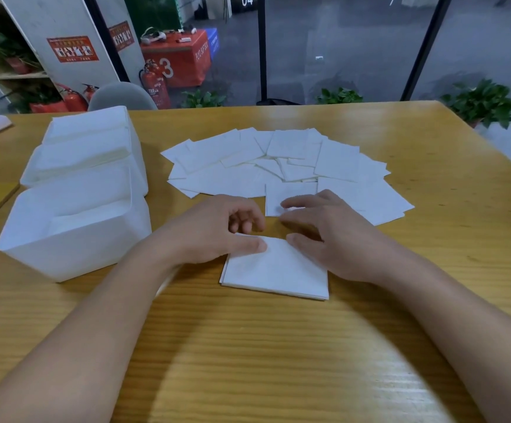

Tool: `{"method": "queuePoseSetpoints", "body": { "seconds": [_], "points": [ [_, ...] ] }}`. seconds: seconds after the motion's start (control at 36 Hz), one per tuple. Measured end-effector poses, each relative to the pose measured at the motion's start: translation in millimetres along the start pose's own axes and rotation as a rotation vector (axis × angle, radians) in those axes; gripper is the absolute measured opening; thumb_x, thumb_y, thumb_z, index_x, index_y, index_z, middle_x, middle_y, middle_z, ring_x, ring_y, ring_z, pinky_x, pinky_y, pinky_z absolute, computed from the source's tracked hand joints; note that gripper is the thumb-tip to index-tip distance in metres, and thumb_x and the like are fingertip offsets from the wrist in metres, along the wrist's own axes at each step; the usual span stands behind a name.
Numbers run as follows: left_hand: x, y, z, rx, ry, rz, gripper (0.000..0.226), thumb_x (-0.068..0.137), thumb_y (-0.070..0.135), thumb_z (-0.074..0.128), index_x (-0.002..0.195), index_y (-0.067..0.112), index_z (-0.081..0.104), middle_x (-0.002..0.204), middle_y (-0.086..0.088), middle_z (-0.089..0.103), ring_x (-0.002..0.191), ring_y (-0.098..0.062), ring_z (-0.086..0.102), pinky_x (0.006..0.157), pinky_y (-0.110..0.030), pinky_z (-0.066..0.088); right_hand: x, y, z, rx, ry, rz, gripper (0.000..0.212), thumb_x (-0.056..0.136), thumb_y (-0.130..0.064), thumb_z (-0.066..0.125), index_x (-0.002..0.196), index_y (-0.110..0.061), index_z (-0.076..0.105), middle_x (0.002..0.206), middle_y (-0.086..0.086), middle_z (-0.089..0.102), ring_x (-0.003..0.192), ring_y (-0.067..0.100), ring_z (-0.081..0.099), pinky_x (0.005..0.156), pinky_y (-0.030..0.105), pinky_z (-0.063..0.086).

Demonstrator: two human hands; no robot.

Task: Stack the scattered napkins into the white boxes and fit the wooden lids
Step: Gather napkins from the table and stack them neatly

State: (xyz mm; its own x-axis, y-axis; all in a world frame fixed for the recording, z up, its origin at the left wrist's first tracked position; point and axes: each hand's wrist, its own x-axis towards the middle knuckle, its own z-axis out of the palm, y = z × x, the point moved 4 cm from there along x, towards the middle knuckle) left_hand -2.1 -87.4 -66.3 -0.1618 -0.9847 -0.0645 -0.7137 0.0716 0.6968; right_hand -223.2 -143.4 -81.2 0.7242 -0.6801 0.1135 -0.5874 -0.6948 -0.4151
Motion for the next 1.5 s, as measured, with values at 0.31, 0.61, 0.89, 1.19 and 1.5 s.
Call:
{"method": "queuePoseSetpoints", "body": {
  "seconds": [0.31, 0.61, 0.89, 1.19, 1.5],
  "points": [
    [3, -4, 1, 0.024, 0.003, -0.018, 0.021, 0.087, 0.046, 0.089, 0.097, 0.034, 0.075, 0.088, 0.001, 0.069, 0.07, -0.006, 0.053, 0.069, -0.032, 0.048, 2, -1, 1, -0.002, 0.024, -0.005, 0.047, 0.105, -0.044, 0.063, 0.148, -0.025, 0.062, 0.15, -0.017, 0.056, 0.13, 0.011, 0.044, 0.112, 0.03, 0.038],
    [13, -14, 1, -0.111, 0.32, -0.035, 0.01, 0.103, 0.032, 0.073, 0.11, 0.038, 0.074, 0.088, 0.012, 0.078, 0.077, -0.01, 0.067, 0.074, -0.021, 0.051, 3, -2, 2, 0.175, 0.124, -0.059, 0.026, 0.101, -0.034, 0.074, 0.126, -0.029, 0.078, 0.129, -0.026, 0.068, 0.116, 0.004, 0.056, 0.09, 0.017, 0.042],
    [13, -13, 10, 0.028, 0.295, 0.014, 0.008, 0.095, 0.034, 0.083, 0.1, 0.041, 0.082, 0.096, 0.016, 0.072, 0.09, -0.006, 0.066, 0.076, -0.021, 0.051, 2, 0, 6, 0.344, 0.077, -0.02, 0.021, 0.101, -0.027, 0.076, 0.121, -0.027, 0.081, 0.124, -0.026, 0.069, 0.107, 0.004, 0.067, 0.087, 0.016, 0.05],
    [15, -10, 10, 0.048, 0.31, 0.046, 0.011, 0.101, 0.035, 0.077, 0.093, 0.041, 0.081, 0.097, 0.018, 0.073, 0.092, -0.007, 0.065, 0.077, -0.021, 0.048, 1, -1, 4, 0.319, 0.078, -0.018, 0.022, 0.1, -0.03, 0.077, 0.121, -0.035, 0.08, 0.13, -0.025, 0.066, 0.113, 0.001, 0.065, 0.091, 0.016, 0.049],
    [12, -5, -6, -0.19, 0.475, 0.062, 0.016, 0.113, 0.035, 0.056, 0.115, 0.03, 0.071, 0.094, 0.006, 0.074, 0.076, -0.011, 0.068, 0.07, -0.025, 0.051, -2, -6, -5, 0.225, 0.155, 0.006, 0.048, 0.098, -0.042, 0.075, 0.145, -0.034, 0.066, 0.144, -0.028, 0.055, 0.122, -0.004, 0.051, 0.097, 0.011, 0.044]
  ]
}}
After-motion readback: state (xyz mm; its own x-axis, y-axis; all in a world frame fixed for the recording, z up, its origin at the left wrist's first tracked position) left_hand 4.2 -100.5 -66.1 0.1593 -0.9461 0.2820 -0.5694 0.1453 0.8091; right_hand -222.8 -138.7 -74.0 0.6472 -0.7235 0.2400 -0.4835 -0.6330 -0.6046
